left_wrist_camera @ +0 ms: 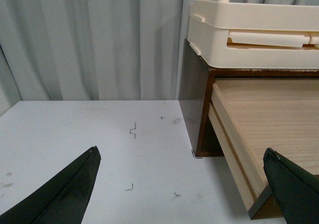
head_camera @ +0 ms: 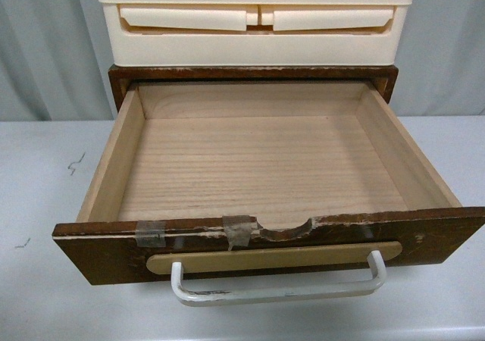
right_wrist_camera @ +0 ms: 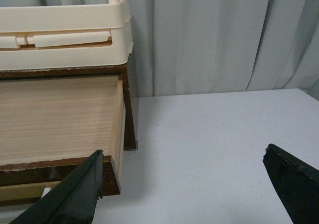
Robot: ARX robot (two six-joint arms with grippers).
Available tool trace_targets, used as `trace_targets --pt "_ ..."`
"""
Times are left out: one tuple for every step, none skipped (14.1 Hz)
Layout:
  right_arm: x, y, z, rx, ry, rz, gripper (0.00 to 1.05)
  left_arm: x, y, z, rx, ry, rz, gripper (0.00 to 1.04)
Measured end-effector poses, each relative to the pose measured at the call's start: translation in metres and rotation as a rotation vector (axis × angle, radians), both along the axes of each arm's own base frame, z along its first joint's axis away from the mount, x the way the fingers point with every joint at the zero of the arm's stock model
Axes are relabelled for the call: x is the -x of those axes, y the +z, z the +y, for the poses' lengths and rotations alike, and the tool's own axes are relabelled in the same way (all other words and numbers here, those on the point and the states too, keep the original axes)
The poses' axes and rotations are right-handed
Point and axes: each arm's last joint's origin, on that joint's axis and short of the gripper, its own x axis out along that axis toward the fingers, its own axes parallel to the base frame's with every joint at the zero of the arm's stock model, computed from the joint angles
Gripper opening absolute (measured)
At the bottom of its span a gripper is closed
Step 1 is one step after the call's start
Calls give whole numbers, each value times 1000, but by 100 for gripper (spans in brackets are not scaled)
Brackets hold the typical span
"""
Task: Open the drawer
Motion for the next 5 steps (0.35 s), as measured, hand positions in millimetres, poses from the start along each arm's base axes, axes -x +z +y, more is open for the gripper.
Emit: trace_targets --pt "0 0 0 0 0 0 98 0 0 0 0 0 0 98" --pt "0 0 0 0 0 0 98 0 0 0 0 0 0 98" --pt "0 0 0 0 0 0 98 0 0 0 0 0 0 98" --pt "0 0 0 0 0 0 98 0 0 0 0 0 0 98" --pt "0 0 0 0 0 0 98 0 0 0 0 0 0 98"
